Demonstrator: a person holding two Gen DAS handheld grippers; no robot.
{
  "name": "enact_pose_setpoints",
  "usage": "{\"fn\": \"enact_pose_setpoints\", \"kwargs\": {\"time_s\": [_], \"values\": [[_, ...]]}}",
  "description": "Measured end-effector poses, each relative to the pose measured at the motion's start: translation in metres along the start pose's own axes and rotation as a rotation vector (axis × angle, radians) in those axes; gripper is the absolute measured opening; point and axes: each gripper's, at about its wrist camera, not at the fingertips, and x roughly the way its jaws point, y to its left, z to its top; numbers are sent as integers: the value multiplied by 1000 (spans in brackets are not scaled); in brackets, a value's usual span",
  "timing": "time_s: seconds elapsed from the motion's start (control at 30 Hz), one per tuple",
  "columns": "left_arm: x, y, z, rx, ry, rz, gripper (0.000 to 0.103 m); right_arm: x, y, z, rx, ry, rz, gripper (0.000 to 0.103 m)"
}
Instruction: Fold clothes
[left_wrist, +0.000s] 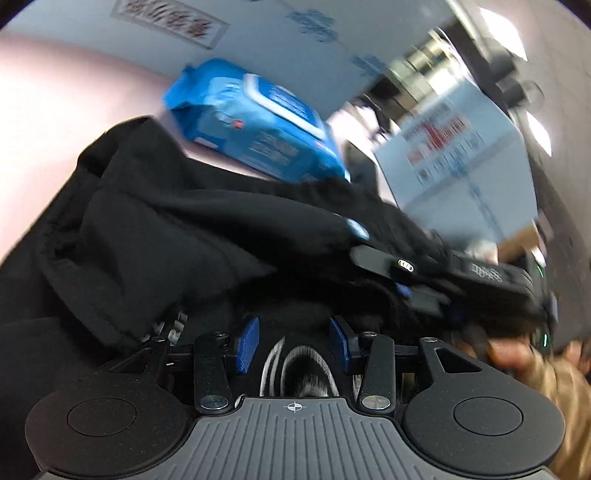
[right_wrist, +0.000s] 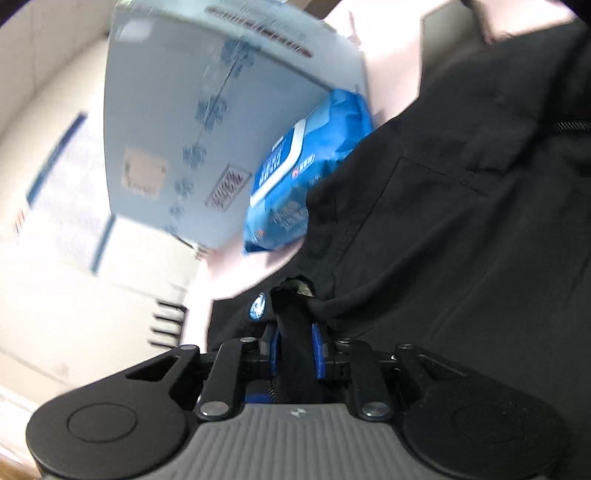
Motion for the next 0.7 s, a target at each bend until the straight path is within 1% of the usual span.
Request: {"fn": "enact_pose_setpoints", "kwargs": {"time_s": [0.03, 0.07, 0.1, 0.2, 0.23, 0.27, 0.33, 0.4, 0.47, 0.5, 0.53, 0.57, 0.63, 0.7], "values": [[1, 3, 3, -35, -21, -11, 41, -2, 0, 2, 46, -9, 32, 18], [2, 8, 8, -103, -63, -31, 41, -3, -1, 4, 77, -15, 50, 18], [1, 12, 12, -145, -94, -43, 42, -4, -2, 6, 116, -24, 69, 18], [-1, 19, 20, -231, -180, -63, 44, -6, -6, 12, 235, -57, 140, 18], [-3, 20, 22, -245, -199, -64, 44, -6, -9, 14, 269, -61, 154, 18], [-6, 19, 23, -254, -229, -60, 44, -5, -10, 15, 290, -64, 152, 18], [-15, 17, 26, -258, -275, -58, 44, -5, -11, 17, 300, -76, 112, 17], [-25, 13, 28, -247, -315, -83, 44, -6, -9, 18, 293, -81, 78, 17], [-31, 8, 32, -232, -329, -96, 44, -4, 0, 22, 209, -79, -7, 17], [-33, 7, 34, -228, -333, -99, 44, -2, 5, 23, 156, -76, -58, 20], [-34, 6, 35, -226, -334, -98, 44, 0, 12, 24, 96, -71, -114, 20], [-36, 6, 37, -225, -336, -94, 44, 0, 16, 23, 57, -71, -144, 20], [-38, 6, 38, -233, -332, -82, 44, -1, 30, 21, -48, -82, -205, 25], [-40, 8, 39, -254, -325, -69, 44, -1, 52, 15, -230, -101, -310, 36]]}}
